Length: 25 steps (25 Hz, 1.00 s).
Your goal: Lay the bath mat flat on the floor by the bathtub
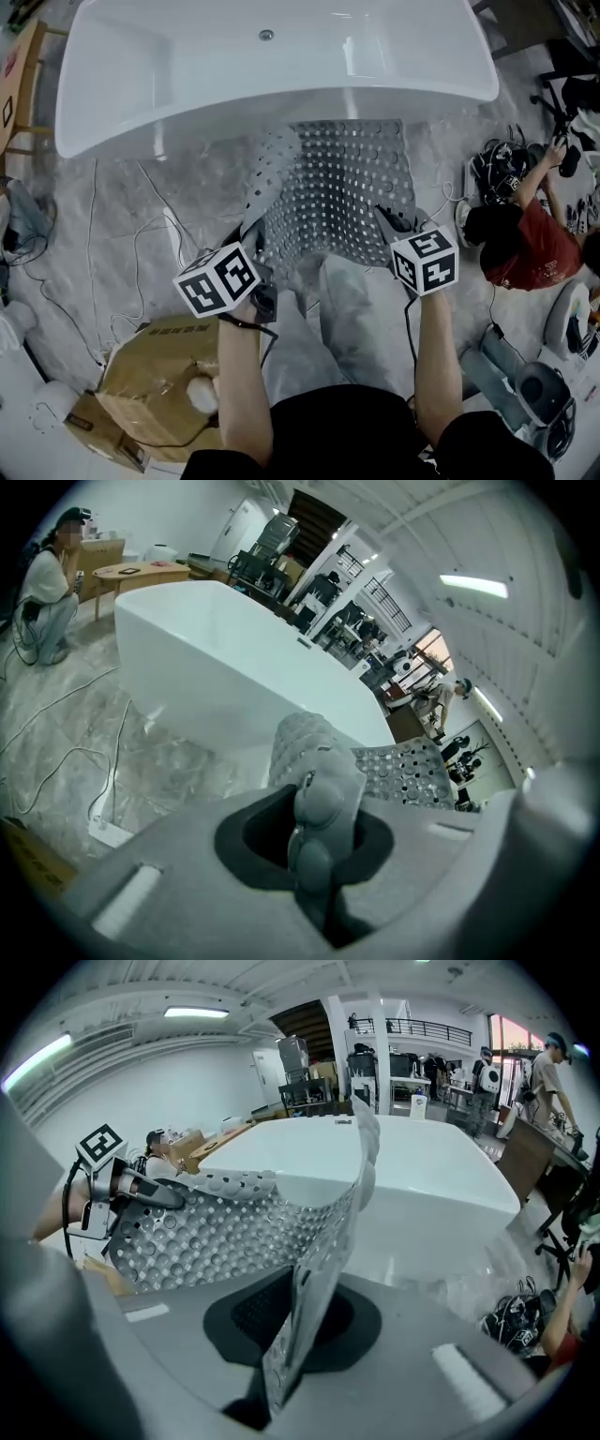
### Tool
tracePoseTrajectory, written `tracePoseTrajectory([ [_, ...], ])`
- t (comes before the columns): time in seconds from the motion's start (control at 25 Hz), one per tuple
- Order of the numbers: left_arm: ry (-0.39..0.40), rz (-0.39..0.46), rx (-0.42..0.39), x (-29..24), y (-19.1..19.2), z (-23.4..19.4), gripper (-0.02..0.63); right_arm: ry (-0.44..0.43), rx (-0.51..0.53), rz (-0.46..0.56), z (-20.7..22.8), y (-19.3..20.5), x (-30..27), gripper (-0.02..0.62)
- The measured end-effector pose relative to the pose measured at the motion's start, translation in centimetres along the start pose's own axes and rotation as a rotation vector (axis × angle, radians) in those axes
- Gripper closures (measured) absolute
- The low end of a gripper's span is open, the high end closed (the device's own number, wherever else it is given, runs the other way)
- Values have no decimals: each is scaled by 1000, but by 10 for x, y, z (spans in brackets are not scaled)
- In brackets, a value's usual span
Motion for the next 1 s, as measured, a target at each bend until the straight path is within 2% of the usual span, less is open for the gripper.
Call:
tracePoseTrajectory([
  [0.16, -13, -3, 14, -22, 6, -15, 580, -4, 13, -13, 6, 12, -22, 568],
  [0.44, -31, -12, -11, -57, 21, -46, 580, 5, -24, -24, 15, 43, -62, 568],
  [0.64, -21, 6, 5, -87, 24, -67, 580, 0, -52, -38, 20, 61, -100, 568],
  [1.0, -53, -26, -42, -151, 35, -83, 580, -3, -29, -71, 53, 92, -158, 568],
])
Point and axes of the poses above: the fingertips, and each gripper's own axes: x backward along the fingers, z to its right, y out of its underside, the point moved 5 cm from there along x, backward along the fingers, and after that the axes turned 10 degrees about x, right-handed, at the moved point
